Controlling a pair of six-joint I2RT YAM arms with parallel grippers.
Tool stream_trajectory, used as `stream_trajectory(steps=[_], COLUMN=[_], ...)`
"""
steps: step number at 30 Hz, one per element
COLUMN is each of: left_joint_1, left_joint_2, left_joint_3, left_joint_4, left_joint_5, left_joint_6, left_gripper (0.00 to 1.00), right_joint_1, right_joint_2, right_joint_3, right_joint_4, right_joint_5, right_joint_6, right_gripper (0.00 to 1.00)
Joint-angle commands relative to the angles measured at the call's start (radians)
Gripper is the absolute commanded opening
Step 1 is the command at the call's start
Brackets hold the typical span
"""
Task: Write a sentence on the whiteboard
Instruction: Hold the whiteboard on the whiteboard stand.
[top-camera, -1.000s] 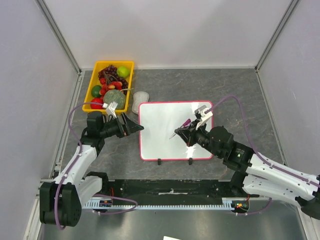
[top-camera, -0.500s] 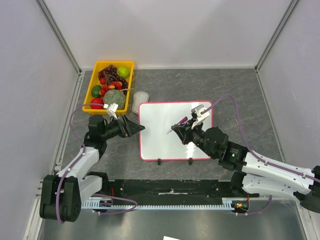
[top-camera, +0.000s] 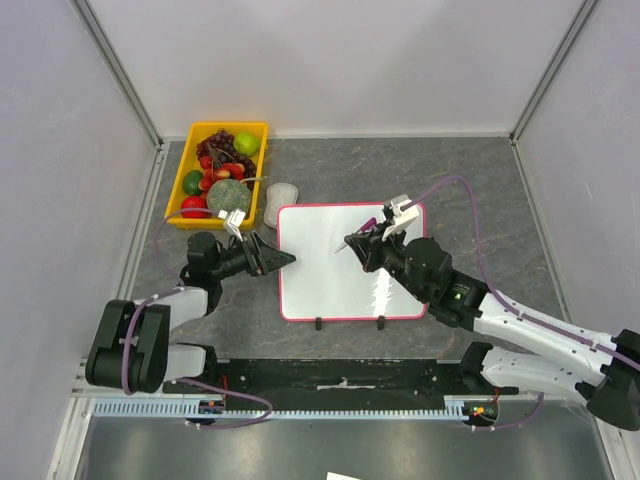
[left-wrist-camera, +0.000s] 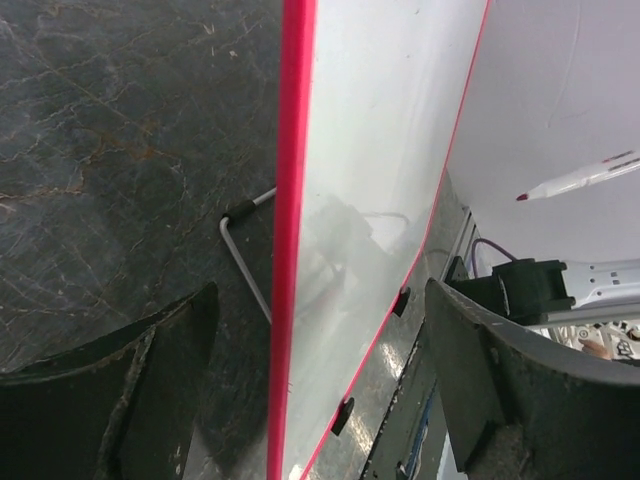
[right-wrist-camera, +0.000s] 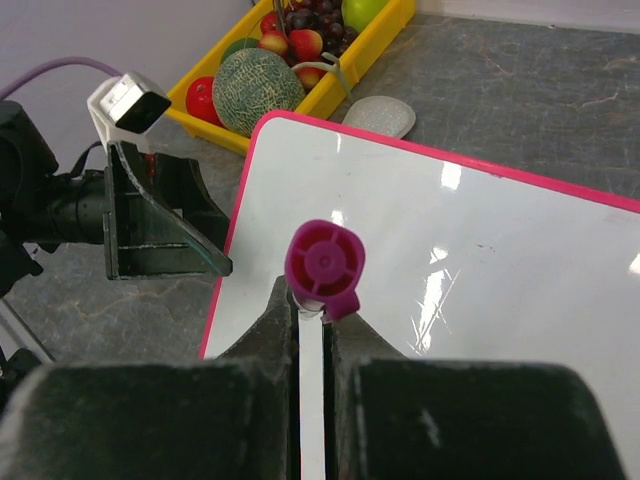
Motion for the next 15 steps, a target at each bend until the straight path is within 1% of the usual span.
stream_trajectory(steps=[1, 6, 7, 9, 12, 15], left_joint_1=[-0.011, -0.027, -0.033, -0.047, -0.067, -0.067], left_joint_2=[0.120, 0.236, 0.245, 0.253, 0.227, 0.191], left_joint_3=[-0.012, -0.011, -0.004, 0.017, 0.006, -0.014], left_joint_4=[0.261, 0.489, 0.501, 0.470, 0.382, 0.338], left_joint_5=[0.078, 0.135, 0.136, 0.144, 0.092, 0.052], left_joint_6=[-0.062, -0.181, -0.191, -0.177, -0.094, -0.053], left_gripper=[0.87, 0.83, 0.82, 0.80, 0.80, 0.80], right_joint_1=[-0.027, -0.030, -0.030, -0.030, -0.030, -0.030], right_joint_2=[0.014, 0.038, 0.043, 0.057, 0.069, 0.086], right_joint_3=[0.061, 0.091, 0.095, 0.100, 0.104, 0.109], right_joint_4=[0.087, 0.084, 0.085, 0.093, 0.107, 0.116], right_joint_5=[-0.059, -0.071, -0.071, -0.070, -0.070, -0.067], right_joint_6=[-0.007, -0.028, -0.031, -0.036, -0.040, -0.048], right_gripper=[0.00, 0.00, 0.00, 0.00, 0.00, 0.00])
